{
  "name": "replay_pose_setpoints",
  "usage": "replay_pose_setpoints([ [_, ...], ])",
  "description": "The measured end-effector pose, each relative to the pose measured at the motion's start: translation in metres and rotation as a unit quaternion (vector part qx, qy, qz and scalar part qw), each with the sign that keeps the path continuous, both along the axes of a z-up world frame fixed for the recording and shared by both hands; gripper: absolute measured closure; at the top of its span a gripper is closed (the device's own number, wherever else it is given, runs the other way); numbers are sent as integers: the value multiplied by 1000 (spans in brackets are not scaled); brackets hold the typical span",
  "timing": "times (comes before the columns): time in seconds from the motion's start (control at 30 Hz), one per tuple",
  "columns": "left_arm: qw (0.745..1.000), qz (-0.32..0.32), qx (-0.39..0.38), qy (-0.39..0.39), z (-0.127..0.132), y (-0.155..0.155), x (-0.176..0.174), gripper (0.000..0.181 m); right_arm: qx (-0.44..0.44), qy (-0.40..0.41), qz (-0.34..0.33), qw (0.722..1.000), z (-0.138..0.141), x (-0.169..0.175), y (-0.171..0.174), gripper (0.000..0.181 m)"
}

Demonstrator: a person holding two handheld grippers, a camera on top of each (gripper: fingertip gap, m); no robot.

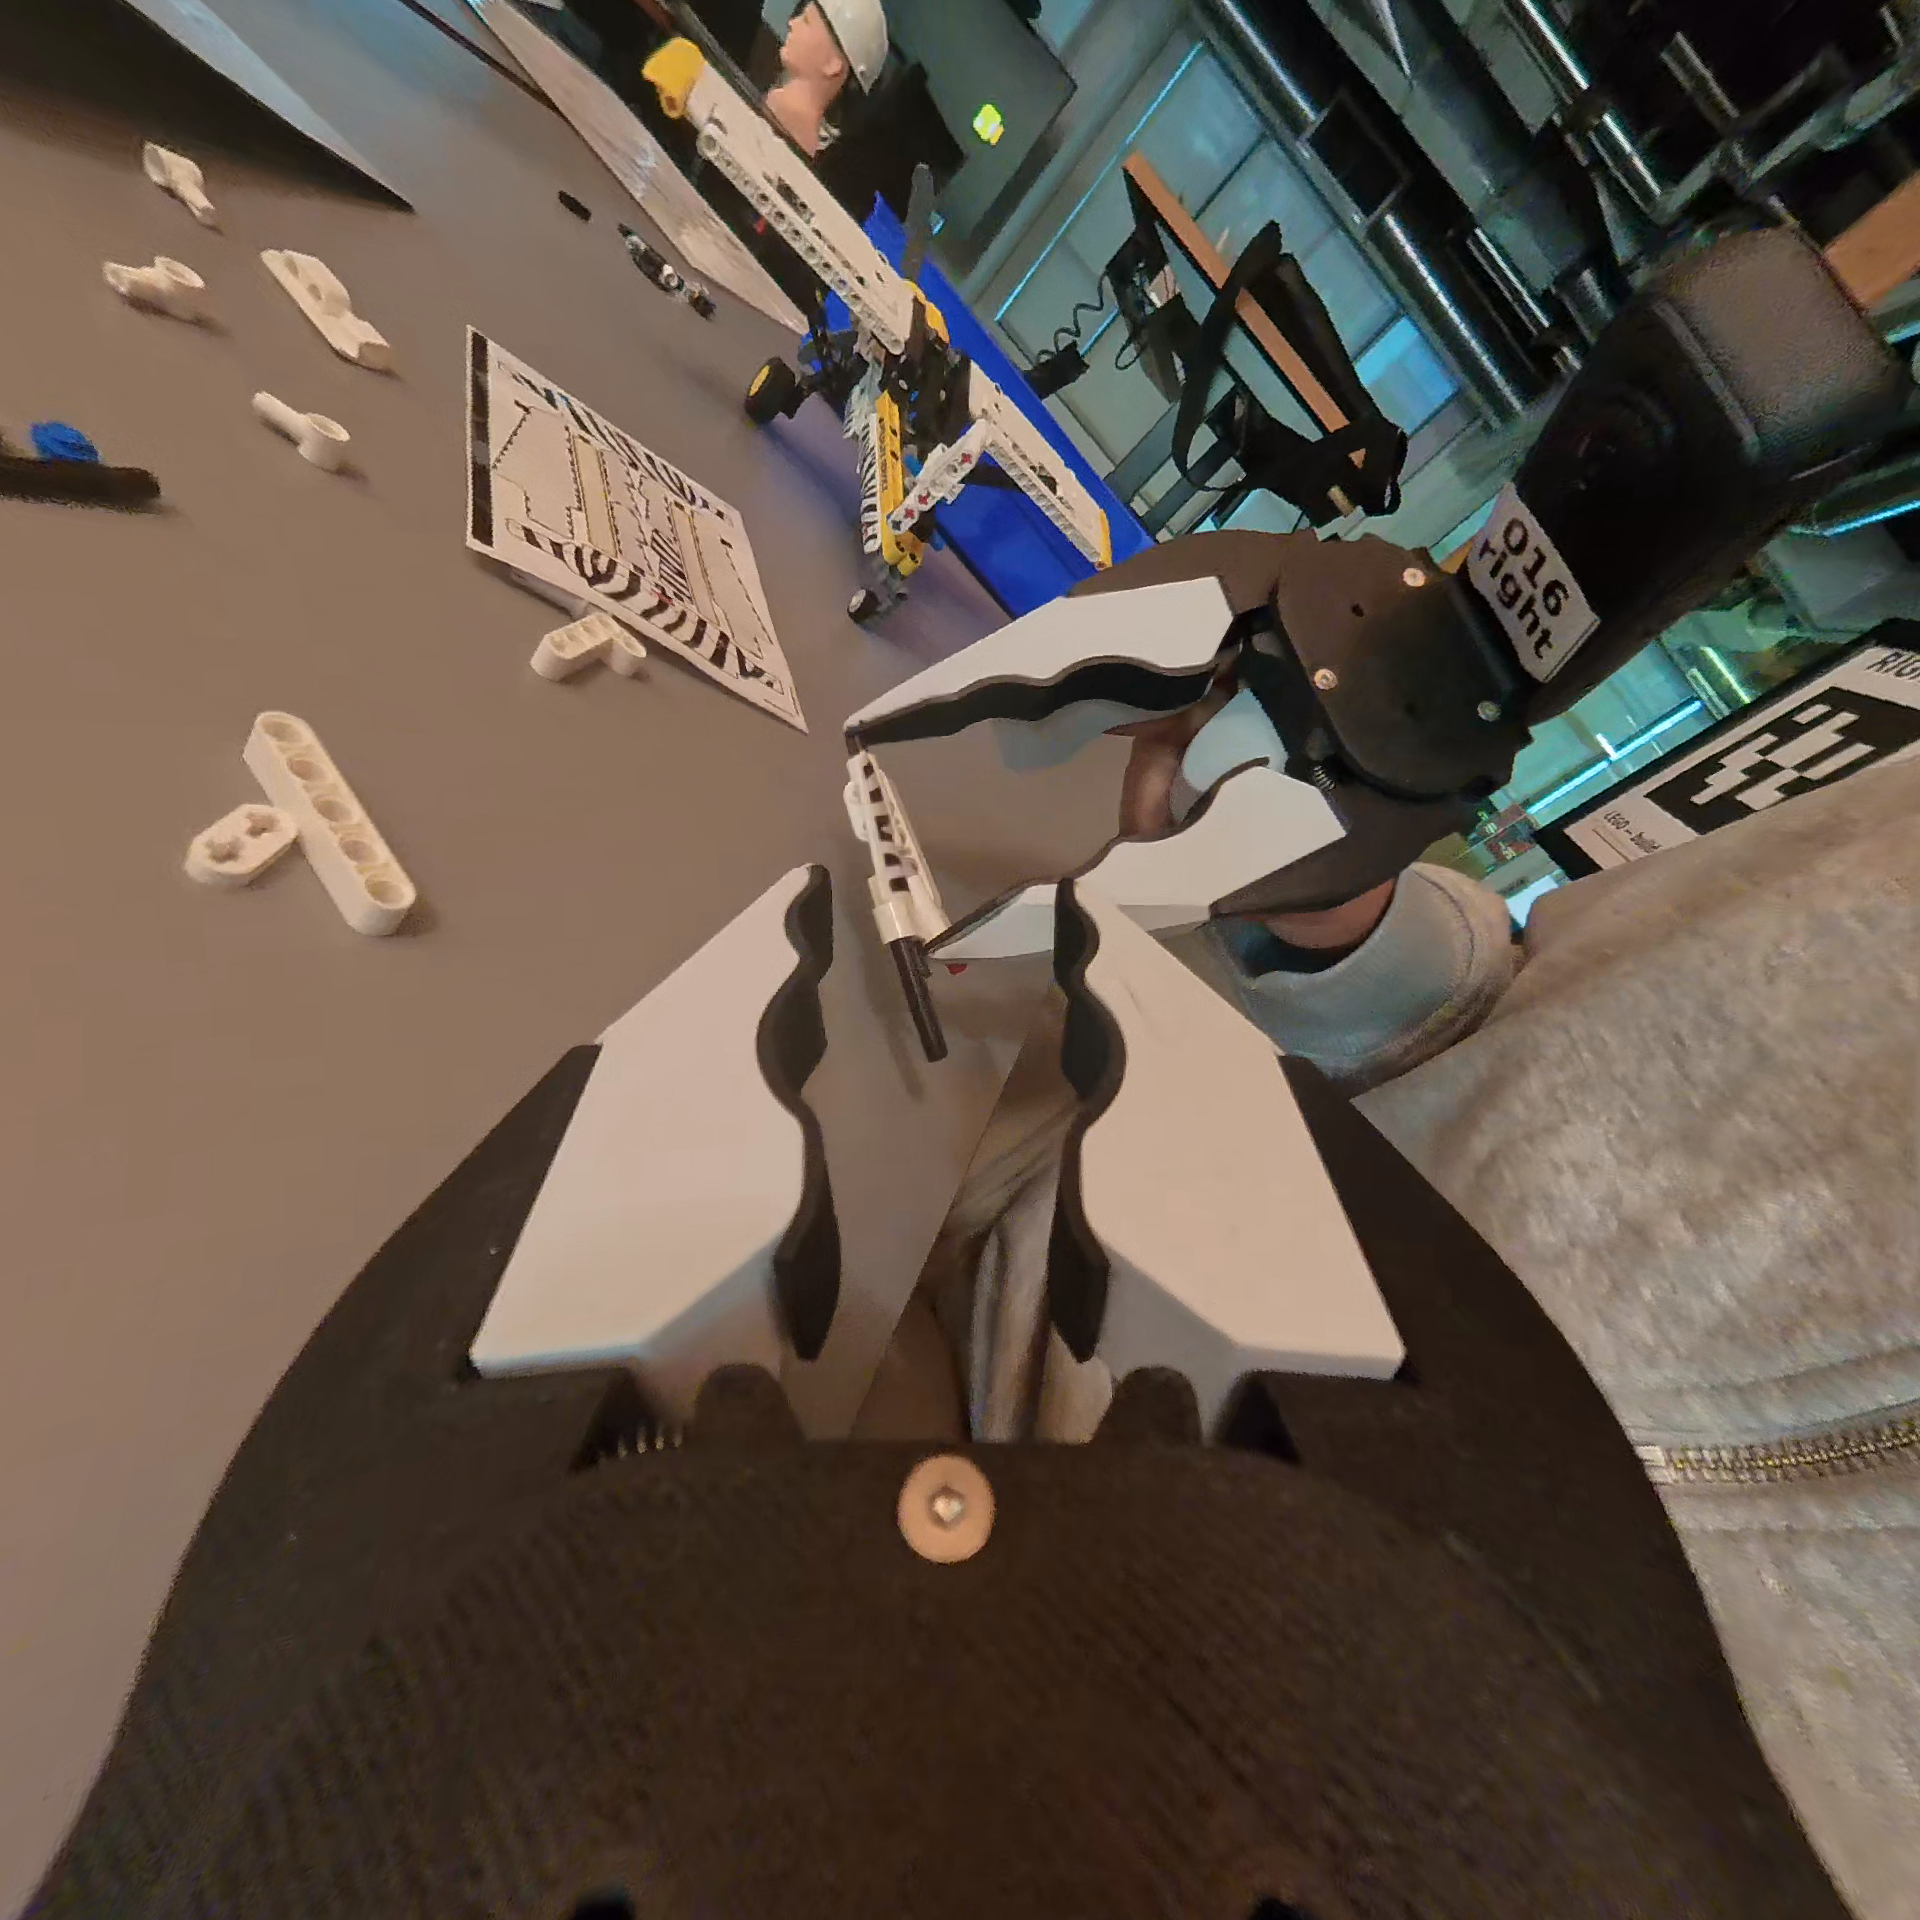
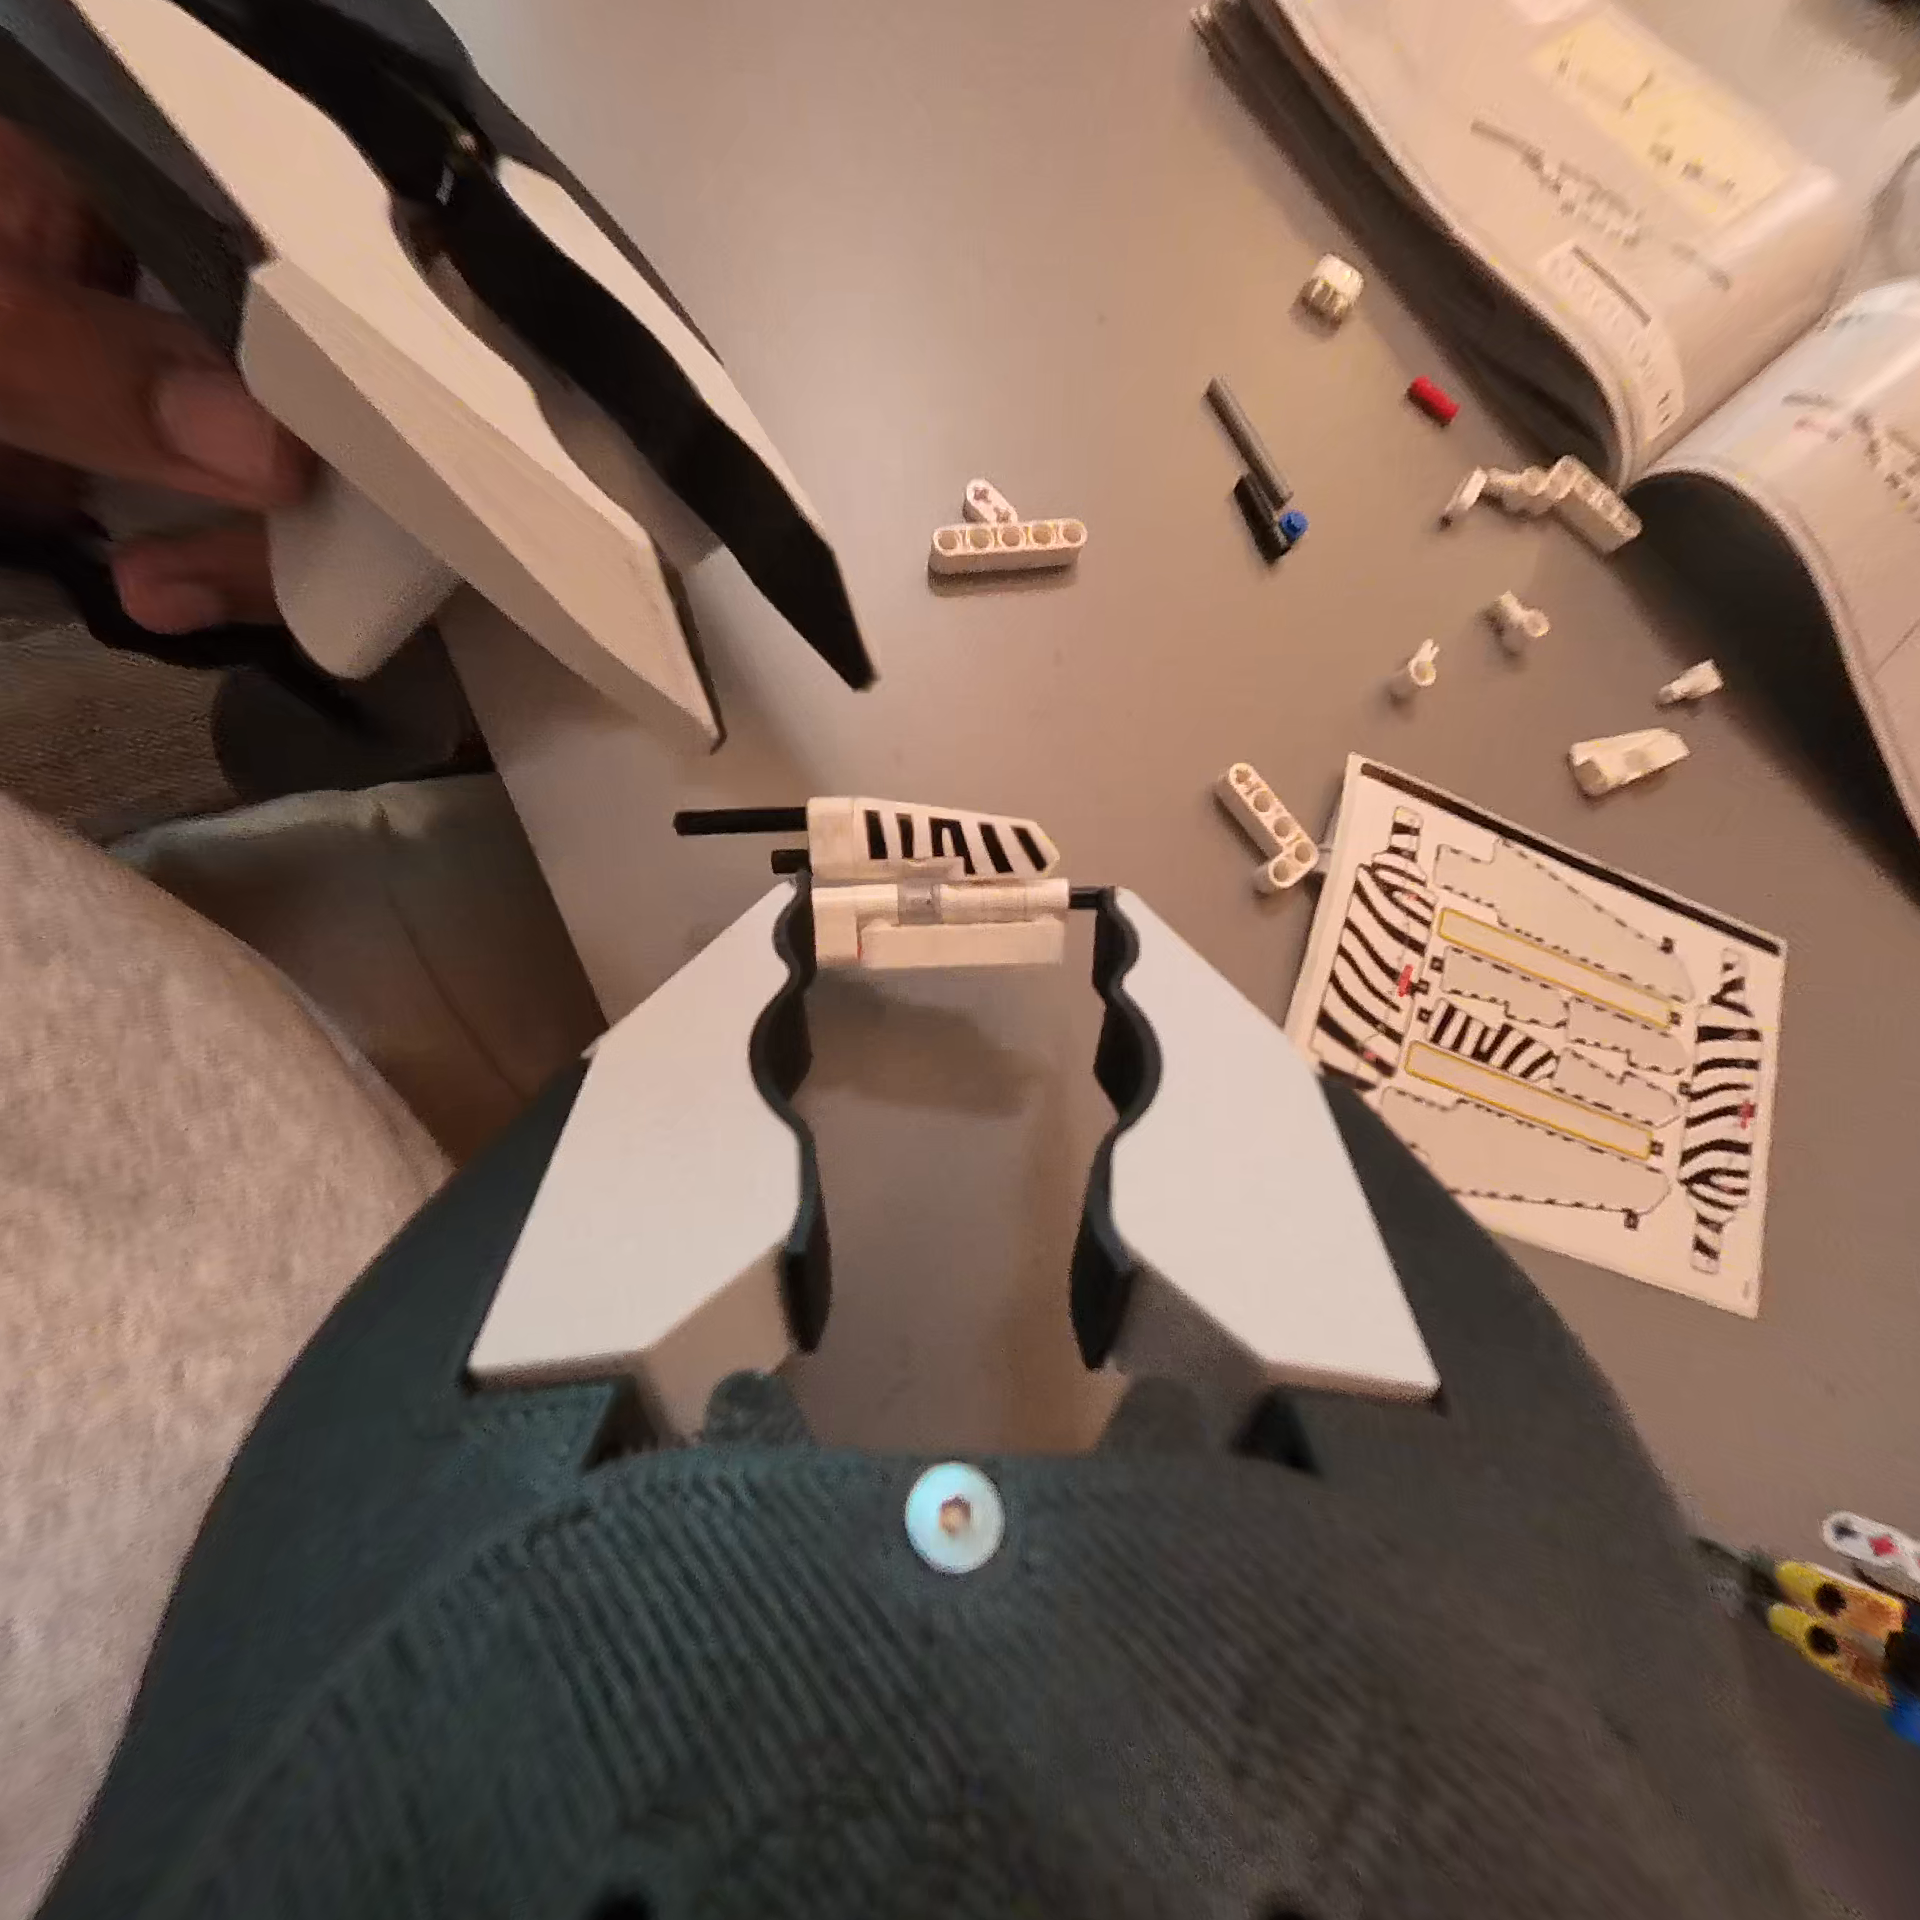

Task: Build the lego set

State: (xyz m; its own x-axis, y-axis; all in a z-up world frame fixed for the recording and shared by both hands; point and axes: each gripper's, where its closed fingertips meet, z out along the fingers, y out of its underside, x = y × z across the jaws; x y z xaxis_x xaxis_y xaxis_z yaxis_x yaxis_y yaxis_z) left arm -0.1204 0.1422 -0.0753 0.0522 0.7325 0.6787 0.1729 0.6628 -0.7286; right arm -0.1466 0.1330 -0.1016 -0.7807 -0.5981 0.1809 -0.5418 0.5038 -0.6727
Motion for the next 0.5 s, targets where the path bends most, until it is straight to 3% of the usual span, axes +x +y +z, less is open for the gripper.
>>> replay_pose_setpoints([
  [0.17,997,47,-56,2,12,-15,-4,131,-54,-18,13,998,19,-7,-1,127],
  [0.37,969,117,-216,-36,29,-43,-8,118,-94,-27,14,995,38,-22,-5,127],
  [0.5,961,103,-247,-66,28,-52,-21,116,-111,-38,11,993,44,-30,-14,127],
])
